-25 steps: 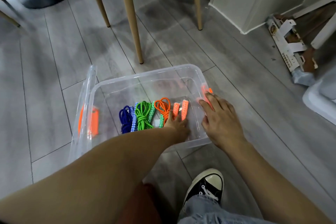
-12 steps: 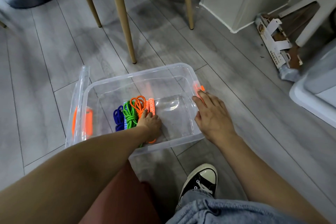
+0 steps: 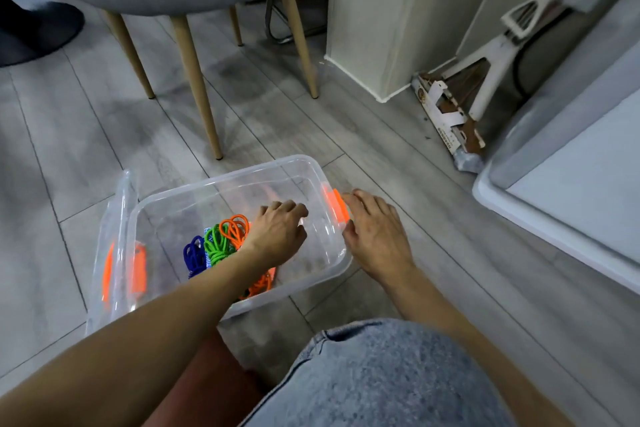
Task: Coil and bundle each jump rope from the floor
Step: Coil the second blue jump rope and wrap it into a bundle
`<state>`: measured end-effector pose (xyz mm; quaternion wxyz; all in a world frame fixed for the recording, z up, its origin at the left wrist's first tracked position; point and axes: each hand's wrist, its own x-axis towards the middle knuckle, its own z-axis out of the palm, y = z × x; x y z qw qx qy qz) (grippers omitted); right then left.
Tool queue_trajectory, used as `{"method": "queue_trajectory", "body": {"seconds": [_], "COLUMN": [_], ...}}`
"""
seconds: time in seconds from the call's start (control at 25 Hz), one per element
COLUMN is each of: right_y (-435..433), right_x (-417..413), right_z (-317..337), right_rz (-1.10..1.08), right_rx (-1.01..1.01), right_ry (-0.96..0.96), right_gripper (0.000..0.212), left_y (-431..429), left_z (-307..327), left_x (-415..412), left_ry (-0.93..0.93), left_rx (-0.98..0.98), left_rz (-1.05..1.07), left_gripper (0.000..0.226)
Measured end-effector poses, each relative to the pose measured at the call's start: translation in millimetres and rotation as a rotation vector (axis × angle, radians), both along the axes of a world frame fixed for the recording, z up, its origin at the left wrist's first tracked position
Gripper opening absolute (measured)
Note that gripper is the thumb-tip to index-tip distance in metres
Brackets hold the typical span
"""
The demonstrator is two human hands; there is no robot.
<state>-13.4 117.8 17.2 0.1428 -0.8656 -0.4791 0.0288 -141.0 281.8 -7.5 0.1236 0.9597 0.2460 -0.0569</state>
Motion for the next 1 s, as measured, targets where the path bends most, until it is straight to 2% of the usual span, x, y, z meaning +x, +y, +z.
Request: {"method": "queue_trajectory", "body": {"seconds": [0.24,0.52,0.8,1.0], "right_y": [-44.9,-134.8,-232.1,-301.4], "right_x": [4.7,8.6,16.2,15.1], "right_z": [64.5,144.9,213.2,230.0], "right_rz": [-0.142,-0.35,-0.476,-0.562], "right_rx": [0.064,0.068,0.092,0.067], "right_ry": [-0.057,-0.174,-0.295,-0.324], "right_gripper": [0.052,0.053,0.055,0.06], "left_y": [-43.6,-120.9,-190.4,-266.9], "left_z": [95.1,203.7,267.5,288.9], "left_x": [30.0,58.4,85.3,104.3], "left_ry": [-0.18,-0.392,-0.446,-0.527], "left_rx": [0.055,0.075,0.064,0.051], "left_rz": [-0.125,-0.29,-0.534,-0.679], "left_gripper": [0.045,0.042,0.041,0.041]}}
